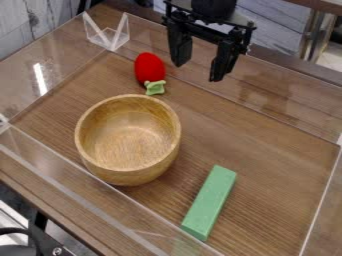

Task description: Move the red fruit to the right

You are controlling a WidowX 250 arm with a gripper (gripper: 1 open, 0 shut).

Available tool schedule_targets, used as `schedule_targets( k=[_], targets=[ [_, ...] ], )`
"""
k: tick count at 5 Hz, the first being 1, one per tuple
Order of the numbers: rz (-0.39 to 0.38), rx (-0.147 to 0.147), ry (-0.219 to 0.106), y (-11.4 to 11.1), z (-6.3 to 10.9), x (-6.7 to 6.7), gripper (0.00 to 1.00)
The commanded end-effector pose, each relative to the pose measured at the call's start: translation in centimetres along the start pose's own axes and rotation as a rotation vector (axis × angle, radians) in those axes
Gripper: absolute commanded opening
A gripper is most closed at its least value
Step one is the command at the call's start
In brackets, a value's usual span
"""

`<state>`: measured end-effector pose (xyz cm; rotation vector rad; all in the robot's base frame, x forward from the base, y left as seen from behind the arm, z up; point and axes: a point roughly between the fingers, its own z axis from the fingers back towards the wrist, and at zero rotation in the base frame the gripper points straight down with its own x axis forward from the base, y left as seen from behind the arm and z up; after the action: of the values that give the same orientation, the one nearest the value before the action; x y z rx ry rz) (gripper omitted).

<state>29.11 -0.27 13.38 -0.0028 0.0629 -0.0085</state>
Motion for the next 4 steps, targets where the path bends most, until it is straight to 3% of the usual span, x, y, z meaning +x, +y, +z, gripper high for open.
schedule_targets(
  k=[1,2,3,4],
  targets=[
    [0.065,-0.007,0.014,0.7,-1.3,0.1,1.00],
    [0.225,-0.027,-0.015,4.1,-0.4,1.8,1.00],
    [0.427,-0.054,-0.030,6.8,0.1,2.7,1.00],
    [0.579,-0.062,-0.038,8.1,0.1,3.3,1.00]
  ],
)
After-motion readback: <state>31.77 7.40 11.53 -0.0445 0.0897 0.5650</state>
